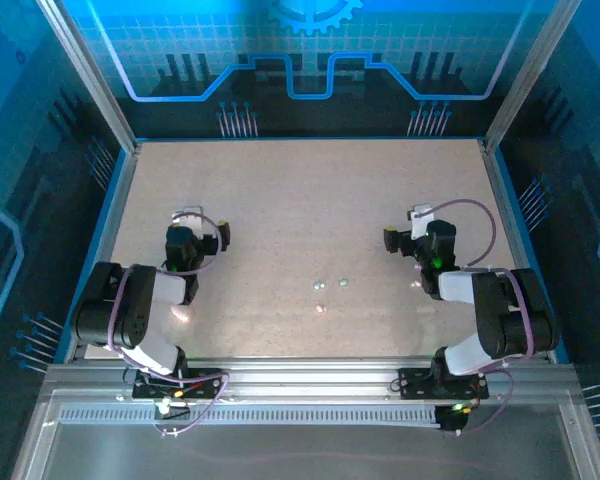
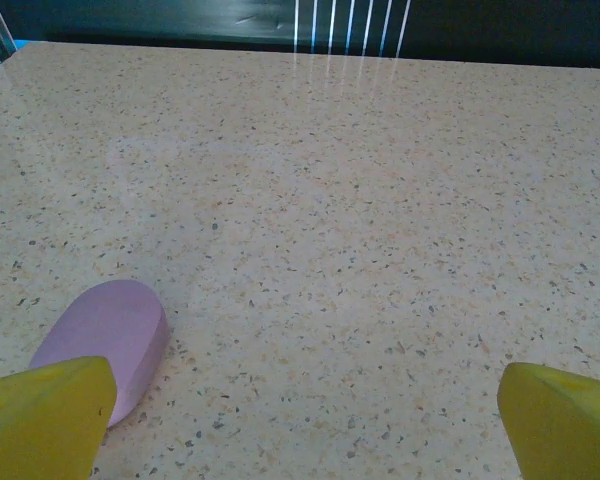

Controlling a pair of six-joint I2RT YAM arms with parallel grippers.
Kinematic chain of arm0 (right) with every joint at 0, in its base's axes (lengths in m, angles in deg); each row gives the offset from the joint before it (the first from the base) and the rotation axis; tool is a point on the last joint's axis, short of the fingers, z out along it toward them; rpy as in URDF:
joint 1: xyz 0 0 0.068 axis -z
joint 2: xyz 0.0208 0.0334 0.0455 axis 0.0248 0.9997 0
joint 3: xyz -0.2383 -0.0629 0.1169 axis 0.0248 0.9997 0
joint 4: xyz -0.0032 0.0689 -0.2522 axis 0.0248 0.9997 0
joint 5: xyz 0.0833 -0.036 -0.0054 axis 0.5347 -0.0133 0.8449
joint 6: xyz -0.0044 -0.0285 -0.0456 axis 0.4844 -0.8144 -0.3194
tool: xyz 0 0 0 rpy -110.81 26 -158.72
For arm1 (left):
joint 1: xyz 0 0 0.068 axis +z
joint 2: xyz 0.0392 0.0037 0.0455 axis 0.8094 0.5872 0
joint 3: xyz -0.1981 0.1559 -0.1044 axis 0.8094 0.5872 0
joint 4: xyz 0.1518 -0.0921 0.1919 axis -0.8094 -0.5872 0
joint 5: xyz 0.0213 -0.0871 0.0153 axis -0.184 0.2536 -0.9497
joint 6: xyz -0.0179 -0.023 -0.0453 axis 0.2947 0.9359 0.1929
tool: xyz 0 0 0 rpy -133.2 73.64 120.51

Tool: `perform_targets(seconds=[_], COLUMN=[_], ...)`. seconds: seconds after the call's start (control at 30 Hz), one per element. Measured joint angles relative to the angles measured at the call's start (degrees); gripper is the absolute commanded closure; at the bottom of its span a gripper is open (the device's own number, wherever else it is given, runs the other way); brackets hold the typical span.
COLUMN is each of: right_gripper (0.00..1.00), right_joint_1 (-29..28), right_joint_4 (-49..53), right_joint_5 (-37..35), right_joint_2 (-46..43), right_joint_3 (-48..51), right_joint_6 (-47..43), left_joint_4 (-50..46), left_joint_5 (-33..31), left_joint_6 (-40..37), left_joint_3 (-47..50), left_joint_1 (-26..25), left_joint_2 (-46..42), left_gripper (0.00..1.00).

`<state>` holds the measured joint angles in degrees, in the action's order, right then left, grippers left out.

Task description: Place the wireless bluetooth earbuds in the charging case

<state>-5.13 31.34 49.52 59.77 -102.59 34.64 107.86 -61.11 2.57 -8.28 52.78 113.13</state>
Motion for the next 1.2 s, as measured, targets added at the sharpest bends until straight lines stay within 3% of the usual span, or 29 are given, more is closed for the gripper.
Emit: perform_targets(seconds=[0.97,1.1,1.2], right_gripper=[0.01,0.01,0.01], right_joint_1=[-0.04,-0.39,-0.50], right_joint_4=[0.02,1.38,9.86], right_joint_5=[0.44,0.42,0.59], right_joint_2=[0.00,-1.60,-6.45], right_joint_3=[0.02,0.00,-2.16], right_joint_6=[-0.13,-0.44,0.07], left_joint_4=[1.18,0.94,-7.28], left_joint_5=[2.80,1.75,-0.15], left_joint_6=[-0.07,0.07,2.03], left_joint_3=[0.74,3.48,2.95], left_joint_1=[0.09,0.09,0.11], left_joint_2=[-0.28,-4.76,-13.92], left_gripper=[0.01,0.01,0.01])
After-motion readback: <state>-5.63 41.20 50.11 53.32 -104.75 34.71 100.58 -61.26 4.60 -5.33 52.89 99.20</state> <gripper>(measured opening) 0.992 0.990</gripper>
